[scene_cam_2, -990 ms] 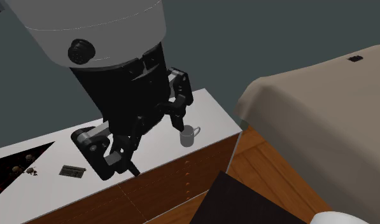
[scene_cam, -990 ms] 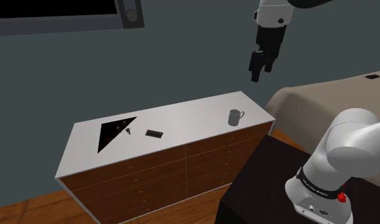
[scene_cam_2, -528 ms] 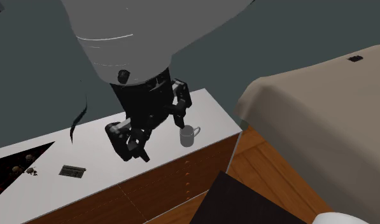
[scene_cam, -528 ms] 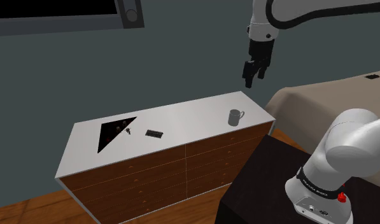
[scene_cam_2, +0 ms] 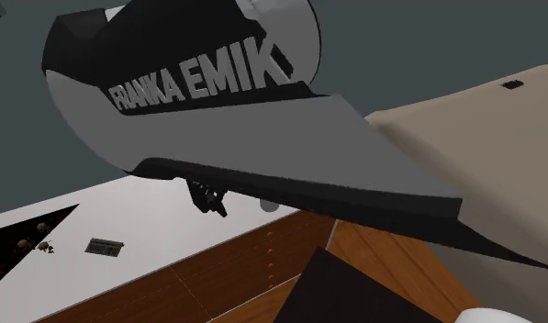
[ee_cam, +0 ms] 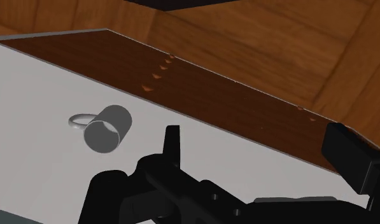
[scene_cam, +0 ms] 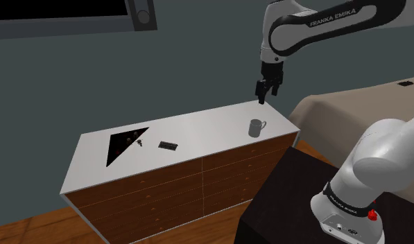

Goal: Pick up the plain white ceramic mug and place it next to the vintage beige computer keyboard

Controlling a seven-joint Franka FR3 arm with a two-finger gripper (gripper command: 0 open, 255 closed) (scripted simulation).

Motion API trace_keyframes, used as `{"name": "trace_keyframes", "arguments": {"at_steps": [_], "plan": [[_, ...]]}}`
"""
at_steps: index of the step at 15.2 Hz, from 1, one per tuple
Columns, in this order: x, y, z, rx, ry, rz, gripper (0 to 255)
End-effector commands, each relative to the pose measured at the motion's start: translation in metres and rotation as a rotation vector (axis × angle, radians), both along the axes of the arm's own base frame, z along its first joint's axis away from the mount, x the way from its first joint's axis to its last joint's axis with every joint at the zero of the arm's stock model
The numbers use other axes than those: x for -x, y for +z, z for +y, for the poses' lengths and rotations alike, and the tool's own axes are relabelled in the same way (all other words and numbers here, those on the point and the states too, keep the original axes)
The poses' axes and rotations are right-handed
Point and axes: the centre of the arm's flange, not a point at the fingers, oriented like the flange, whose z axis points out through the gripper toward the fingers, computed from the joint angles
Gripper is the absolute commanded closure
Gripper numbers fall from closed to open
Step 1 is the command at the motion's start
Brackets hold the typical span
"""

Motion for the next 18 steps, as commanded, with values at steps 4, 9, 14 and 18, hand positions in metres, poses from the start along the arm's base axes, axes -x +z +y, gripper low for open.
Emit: {"name": "trace_keyframes", "arguments": {"at_steps": [4, 9, 14, 18], "plan": [[-0.029, -0.051, -0.037, -0.008, -0.021, 0.013, 0], [-0.056, -0.101, -0.073, -0.016, -0.041, 0.026, 0], [-0.081, -0.153, -0.11, -0.025, -0.062, 0.04, 0], [-0.1, -0.194, -0.139, -0.032, -0.078, 0.051, 0]]}}
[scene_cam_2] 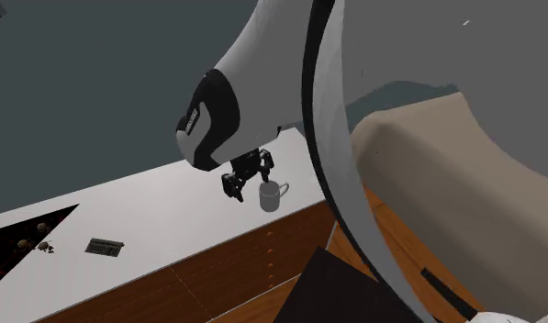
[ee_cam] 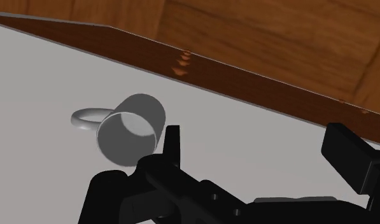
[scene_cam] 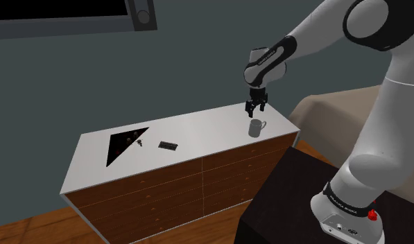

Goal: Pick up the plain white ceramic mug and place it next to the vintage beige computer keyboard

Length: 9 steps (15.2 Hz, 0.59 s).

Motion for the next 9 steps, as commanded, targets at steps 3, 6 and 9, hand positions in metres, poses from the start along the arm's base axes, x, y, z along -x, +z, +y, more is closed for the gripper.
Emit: {"name": "trace_keyframes", "arguments": {"at_steps": [3, 6, 9], "plan": [[-0.018, -0.045, -0.031, -0.006, -0.017, 0.011, 0], [-0.032, -0.077, -0.053, -0.012, -0.029, 0.019, 0], [-0.044, -0.109, -0.075, -0.017, -0.042, 0.027, 0]]}}
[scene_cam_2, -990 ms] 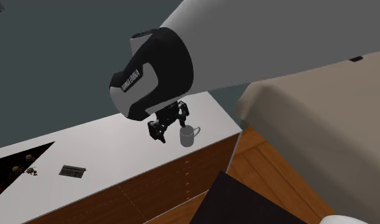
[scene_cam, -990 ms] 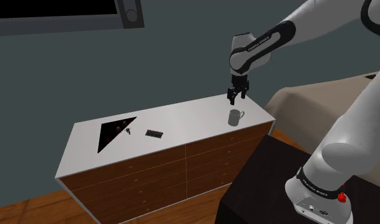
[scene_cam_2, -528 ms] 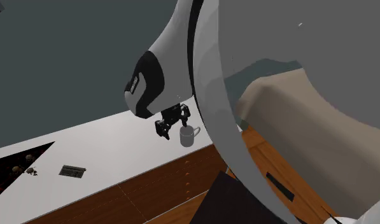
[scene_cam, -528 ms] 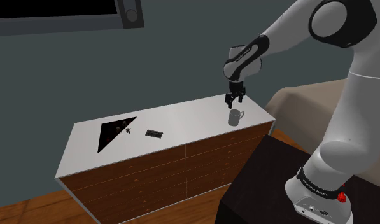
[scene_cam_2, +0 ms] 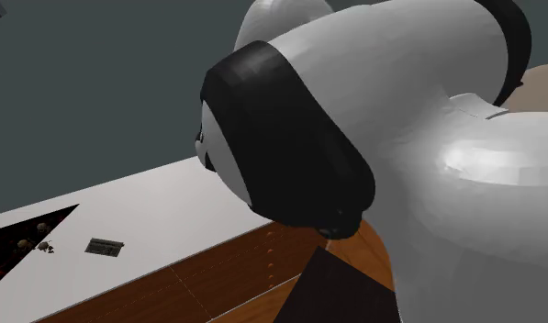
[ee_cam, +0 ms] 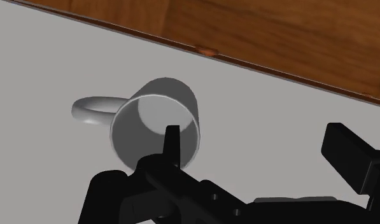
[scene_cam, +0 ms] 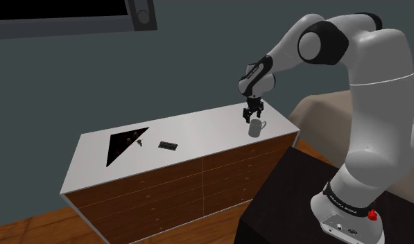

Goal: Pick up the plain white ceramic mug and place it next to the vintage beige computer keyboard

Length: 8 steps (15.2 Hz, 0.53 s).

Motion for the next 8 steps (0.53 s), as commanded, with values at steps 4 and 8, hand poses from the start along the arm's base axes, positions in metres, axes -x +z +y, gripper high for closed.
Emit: {"name": "trace_keyframes", "arguments": {"at_steps": [4, 8], "plan": [[-0.019, -0.055, -0.039, -0.009, -0.02, 0.013, 0], [-0.016, -0.076, -0.039, -0.009, -0.02, 0.013, 0]]}}
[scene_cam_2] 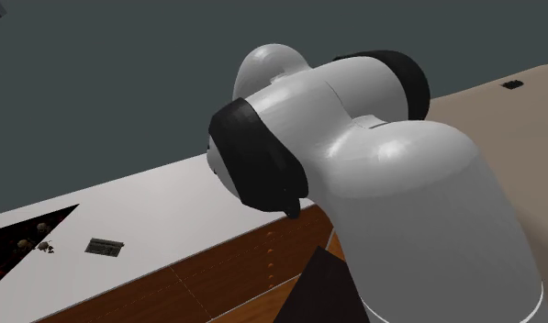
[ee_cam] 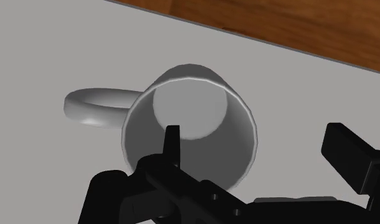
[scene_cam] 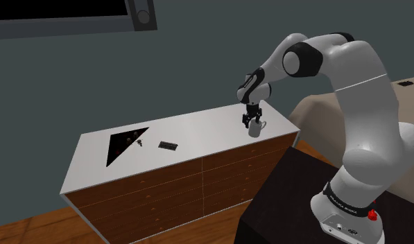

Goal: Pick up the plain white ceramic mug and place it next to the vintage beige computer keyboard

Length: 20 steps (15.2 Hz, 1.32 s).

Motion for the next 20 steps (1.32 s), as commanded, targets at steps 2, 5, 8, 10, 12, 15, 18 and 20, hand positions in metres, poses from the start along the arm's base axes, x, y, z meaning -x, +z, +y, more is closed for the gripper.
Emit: {"name": "trace_keyframes", "arguments": {"at_steps": [2, 5, 8, 10, 12, 15, 18, 20], "plan": [[0.003, -0.017, -0.001, 0.0, 0.0, 0.0, 0], [0.005, -0.025, -0.001, 0.0, 0.0, 0.0, 0], [0.005, -0.025, -0.001, 0.0, 0.0, 0.0, 0], [0.005, -0.025, -0.001, 0.0, 0.0, 0.0, 0], [0.005, -0.025, -0.001, 0.0, 0.0, 0.0, 0], [0.005, -0.025, -0.001, 0.0, 0.0, 0.0, 255], [0.005, -0.025, -0.001, 0.0, 0.0, 0.0, 255], [0.005, -0.025, -0.001, 0.0, 0.0, 0.0, 255]]}}
